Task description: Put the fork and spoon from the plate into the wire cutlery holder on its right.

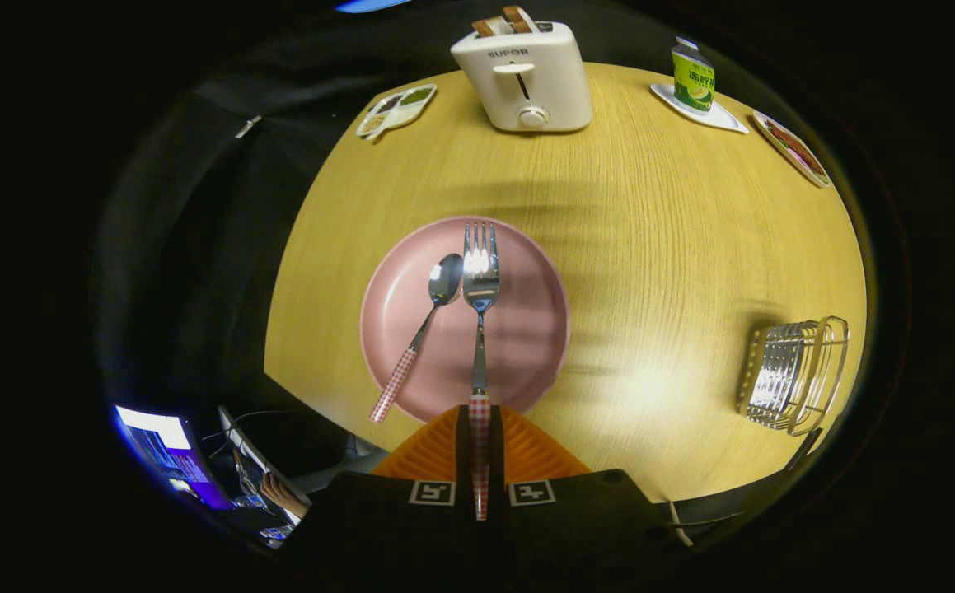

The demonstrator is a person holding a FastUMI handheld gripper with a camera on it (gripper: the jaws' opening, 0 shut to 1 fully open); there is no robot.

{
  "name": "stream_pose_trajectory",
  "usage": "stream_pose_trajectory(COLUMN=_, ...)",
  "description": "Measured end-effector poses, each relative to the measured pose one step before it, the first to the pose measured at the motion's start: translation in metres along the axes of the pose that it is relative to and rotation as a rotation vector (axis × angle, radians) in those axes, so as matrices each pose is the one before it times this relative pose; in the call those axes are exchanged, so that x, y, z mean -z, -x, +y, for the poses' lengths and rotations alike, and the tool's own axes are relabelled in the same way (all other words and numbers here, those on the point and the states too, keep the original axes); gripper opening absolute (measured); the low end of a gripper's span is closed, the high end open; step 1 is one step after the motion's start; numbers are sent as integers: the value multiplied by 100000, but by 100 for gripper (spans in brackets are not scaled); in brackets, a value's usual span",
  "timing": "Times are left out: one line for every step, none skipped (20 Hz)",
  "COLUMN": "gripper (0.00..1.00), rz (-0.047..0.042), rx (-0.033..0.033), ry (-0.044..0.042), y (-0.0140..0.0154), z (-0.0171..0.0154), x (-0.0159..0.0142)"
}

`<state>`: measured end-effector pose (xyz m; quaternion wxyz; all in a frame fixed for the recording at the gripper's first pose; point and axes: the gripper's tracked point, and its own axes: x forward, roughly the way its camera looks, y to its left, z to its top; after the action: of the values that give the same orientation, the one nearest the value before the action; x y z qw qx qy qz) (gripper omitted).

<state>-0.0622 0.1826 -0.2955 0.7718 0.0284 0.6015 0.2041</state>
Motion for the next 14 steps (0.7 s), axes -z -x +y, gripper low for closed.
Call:
stream_pose_trajectory(gripper=9, rz=-1699, rx=-2211, ry=1211, y=1497, z=-221, x=51)
stream_pose_trajectory(gripper=9, rz=-1101, rx=-1811, ry=1080, y=1496, z=-509, x=143)
stream_pose_trajectory(gripper=9, rz=-185, rx=-1100, ry=1502, y=1466, z=-694, x=141)
stream_pose_trajectory(gripper=9, rz=66, rx=115, ry=1815, y=1355, z=-900, x=380)
stream_pose_trajectory(gripper=9, rz=201, rx=692, ry=2084, y=1313, z=-1229, x=229)
stream_pose_trajectory(gripper=9, rz=229, rx=1736, ry=2367, y=1093, z=-1538, x=322)
stream_pose_trajectory(gripper=9, rz=428, rx=2599, ry=2008, y=1052, z=-1722, x=305)
stream_pose_trajectory(gripper=9, rz=906, rx=1522, ry=750, y=985, z=-1344, x=466)
stream_pose_trajectory(gripper=9, rz=1980, rx=1108, ry=70, y=954, z=-1392, x=501)
stream_pose_trajectory(gripper=9, rz=2448, rx=1462, ry=-152, y=840, z=-1410, x=628)
stream_pose_trajectory(gripper=9, rz=1947, rx=774, ry=-112, y=640, z=-1375, x=381)
stream_pose_trajectory(gripper=9, rz=1830, rx=934, ry=-36, y=588, z=-1243, x=266)
stream_pose_trajectory(gripper=9, rz=2286, rx=1027, ry=180, y=483, z=-1248, x=267)
stream_pose_trajectory(gripper=9, rz=2174, rx=1016, ry=318, y=461, z=-1135, x=398)
